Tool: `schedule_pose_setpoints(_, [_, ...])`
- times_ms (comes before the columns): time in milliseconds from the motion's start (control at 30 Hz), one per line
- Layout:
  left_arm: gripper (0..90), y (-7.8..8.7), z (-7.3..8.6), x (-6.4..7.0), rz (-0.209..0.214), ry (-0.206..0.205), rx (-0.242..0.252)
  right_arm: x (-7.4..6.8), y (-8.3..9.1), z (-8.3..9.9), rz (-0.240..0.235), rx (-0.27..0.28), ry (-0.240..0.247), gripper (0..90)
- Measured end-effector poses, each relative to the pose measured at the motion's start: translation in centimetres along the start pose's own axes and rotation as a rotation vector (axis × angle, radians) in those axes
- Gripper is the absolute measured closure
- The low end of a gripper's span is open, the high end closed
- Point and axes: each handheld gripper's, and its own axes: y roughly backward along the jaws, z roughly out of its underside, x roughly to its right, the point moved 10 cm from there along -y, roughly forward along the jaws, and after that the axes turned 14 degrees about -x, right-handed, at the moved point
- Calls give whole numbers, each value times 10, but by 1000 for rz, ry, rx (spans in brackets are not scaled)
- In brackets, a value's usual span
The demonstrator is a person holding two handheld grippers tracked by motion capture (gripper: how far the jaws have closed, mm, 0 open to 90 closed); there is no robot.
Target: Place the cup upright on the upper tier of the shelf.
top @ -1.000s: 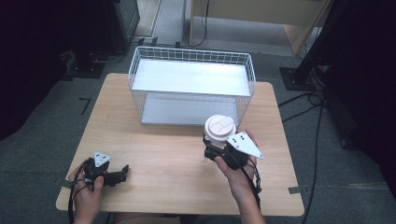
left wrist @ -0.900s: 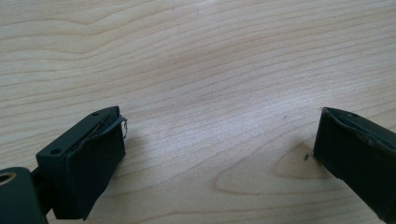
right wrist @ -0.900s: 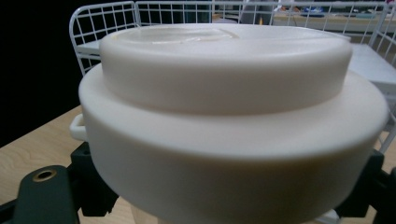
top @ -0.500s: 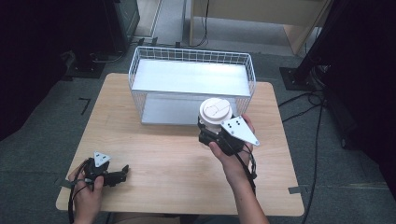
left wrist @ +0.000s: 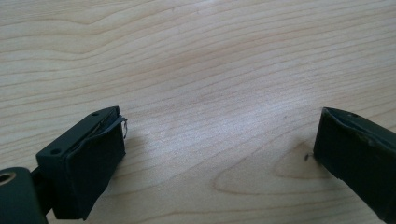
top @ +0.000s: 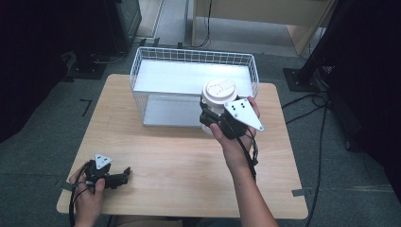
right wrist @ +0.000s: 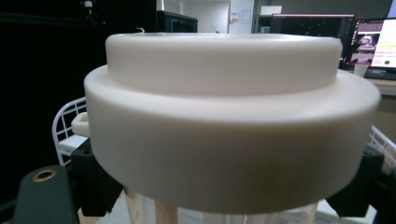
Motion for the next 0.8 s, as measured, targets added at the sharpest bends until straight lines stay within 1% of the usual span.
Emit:
schedule_pose_setpoints(100, [24,0,0,0,0,0,0,1,-1,-8,7,15,2,156])
schedule_pose_setpoints(133, [24,0,0,0,0,0,0,1,-3,-15,11,28,2,157])
schedule_pose_setpoints(200, [24,0,0,0,0,0,0,1,-4,-17,14,32,5,156])
schedule_pose_setpoints(267, [24,0,0,0,0,0,0,1,-9,-25,25,39,12,157])
schedule_pose_setpoints(333, [24,0,0,0,0,0,0,1,-10,-28,31,42,18,157])
schedule_pose_setpoints(367, [24,0,0,0,1,0,0,0,-14,-34,39,45,23,156])
schedule_pose_setpoints(433, [24,0,0,0,0,0,0,-1,-16,-36,41,48,29,157])
schedule_pose_setpoints(467, [24,0,0,0,0,0,0,-2,-20,-41,48,50,26,156])
schedule_pose_setpoints(500, [24,0,0,0,0,0,0,-2,-20,-41,48,50,26,156])
schedule_pose_setpoints(567, [24,0,0,0,0,0,0,-4,-27,-49,50,57,32,156])
schedule_pose_setpoints(733, [24,0,0,0,1,-1,-2,-3,-41,-59,65,55,25,157])
schedule_pose_setpoints(767, [24,0,0,0,1,-1,-2,-3,-41,-59,65,55,25,157])
schedule_pose_setpoints(800, [24,0,0,0,1,-3,-4,-1,-48,-63,74,60,26,156])
